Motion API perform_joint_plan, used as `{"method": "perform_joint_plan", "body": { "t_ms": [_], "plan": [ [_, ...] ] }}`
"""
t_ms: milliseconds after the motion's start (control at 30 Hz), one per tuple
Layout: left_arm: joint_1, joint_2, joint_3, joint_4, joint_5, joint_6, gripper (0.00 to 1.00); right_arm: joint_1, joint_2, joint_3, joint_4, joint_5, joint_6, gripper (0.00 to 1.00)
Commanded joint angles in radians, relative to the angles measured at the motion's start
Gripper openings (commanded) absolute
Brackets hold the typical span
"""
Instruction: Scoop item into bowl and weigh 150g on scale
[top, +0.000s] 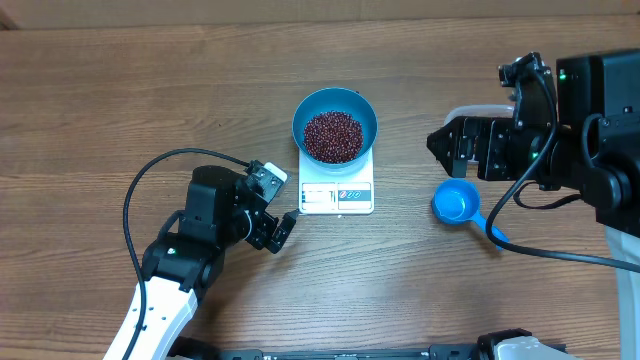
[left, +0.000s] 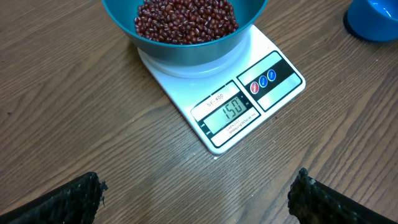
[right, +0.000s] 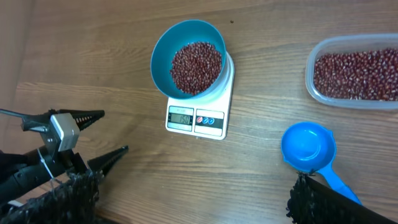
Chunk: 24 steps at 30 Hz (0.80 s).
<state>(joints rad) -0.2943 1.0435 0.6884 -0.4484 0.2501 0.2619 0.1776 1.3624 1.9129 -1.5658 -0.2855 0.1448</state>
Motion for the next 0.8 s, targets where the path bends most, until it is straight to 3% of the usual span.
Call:
{"method": "perform_joint_plan", "body": {
  "t_ms": [0, 167, 367, 633, 767],
  "plan": [
    [0.003, -0.010, -0.005, 0.000, 0.002, 0.000, 1.00, 0.002, -0.004, 0.019, 0.002, -0.012, -0.007, 1.00],
    [0.003, -0.010, -0.005, 0.000, 0.002, 0.000, 0.99, 0.002, 0.010, 0.017, 0.059, 0.030, -0.008, 1.00],
    [0.003, -0.010, -0.005, 0.000, 0.002, 0.000, 0.99, -0.012, -0.040, -0.063, 0.262, 0.136, -0.080, 1.00],
    [0.003, -0.010, -0.005, 0.000, 0.002, 0.000, 1.00, -0.122, -0.272, -0.445, 0.699, 0.131, -0.135, 1.00],
    [0.003, -0.010, -0.005, 0.000, 0.002, 0.000, 0.99, -0.164, -0.408, -0.680, 0.893, 0.082, -0.261, 1.00]
  ]
}}
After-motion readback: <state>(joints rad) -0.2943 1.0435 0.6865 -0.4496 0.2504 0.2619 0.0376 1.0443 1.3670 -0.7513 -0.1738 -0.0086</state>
